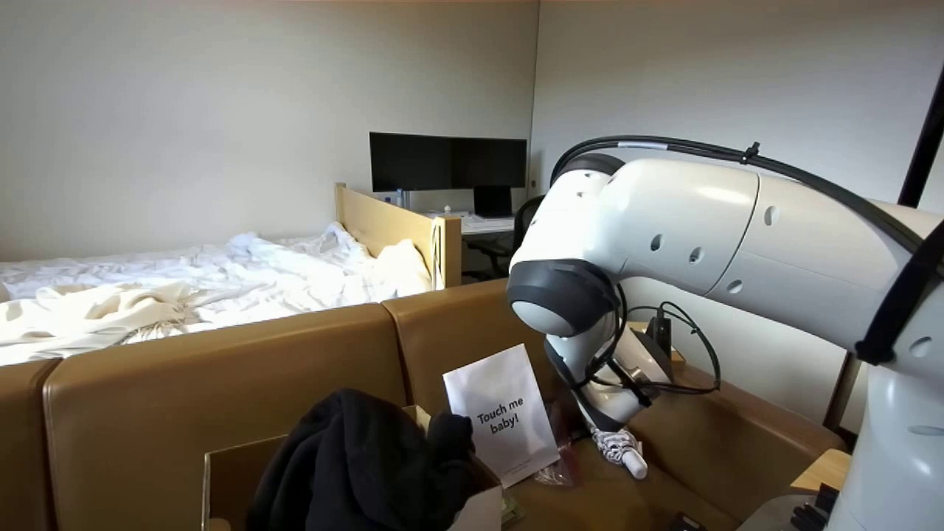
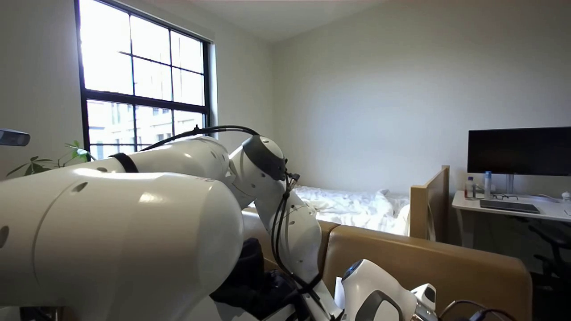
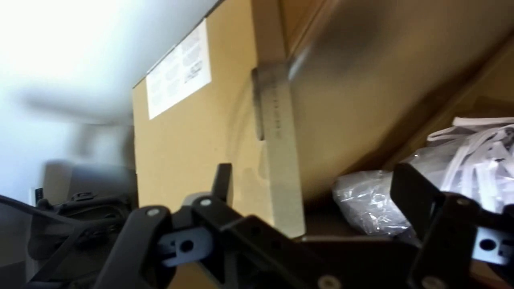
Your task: Put the book inside the box
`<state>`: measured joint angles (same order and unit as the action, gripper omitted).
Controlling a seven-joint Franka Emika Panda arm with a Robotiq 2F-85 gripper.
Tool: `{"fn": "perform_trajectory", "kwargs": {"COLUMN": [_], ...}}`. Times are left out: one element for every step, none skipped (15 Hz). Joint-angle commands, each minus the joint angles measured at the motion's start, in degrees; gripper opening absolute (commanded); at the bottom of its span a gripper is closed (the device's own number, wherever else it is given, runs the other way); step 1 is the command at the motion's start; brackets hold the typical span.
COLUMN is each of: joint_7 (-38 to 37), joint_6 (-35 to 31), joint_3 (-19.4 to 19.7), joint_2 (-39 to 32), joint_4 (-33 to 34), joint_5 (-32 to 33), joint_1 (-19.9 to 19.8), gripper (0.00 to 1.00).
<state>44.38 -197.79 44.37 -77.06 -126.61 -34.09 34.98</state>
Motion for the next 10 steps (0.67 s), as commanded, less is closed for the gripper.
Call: {"fn": "perform_trajectory", "kwargs": {"joint_7": [-11.0, -14.1, -16.6, -18.8, -20.9, -22.4, -23.6, -24.6, -25.6, -26.2], "joint_6": [-0.2, -0.2, -0.2, -0.2, -0.2, -0.2, -0.3, -0.3, -0.3, -0.3], "joint_3": [0.8, 1.3, 1.6, 2.0, 2.4, 2.8, 3.2, 3.7, 4.3, 5.0], "joint_2": [0.9, 0.2, -0.2, -0.7, -1.3, -1.8, -2.2, -2.8, -3.6, -4.5], "joint_4": [-3.1, -2.1, -1.3, -0.4, 0.3, 1.2, 2.1, 2.9, 4.1, 5.0], "joint_5": [9.6, 11.7, 13.7, 15.5, 17.1, 18.1, 18.9, 19.3, 19.6, 19.6], "joint_1": [1.5, 1.7, 1.9, 2.2, 2.5, 2.9, 3.3, 3.7, 4.0, 4.2], "gripper": [1.00, 1.00, 1.00, 1.00, 1.00, 1.00, 1.00, 1.00, 1.00, 1.00]}}
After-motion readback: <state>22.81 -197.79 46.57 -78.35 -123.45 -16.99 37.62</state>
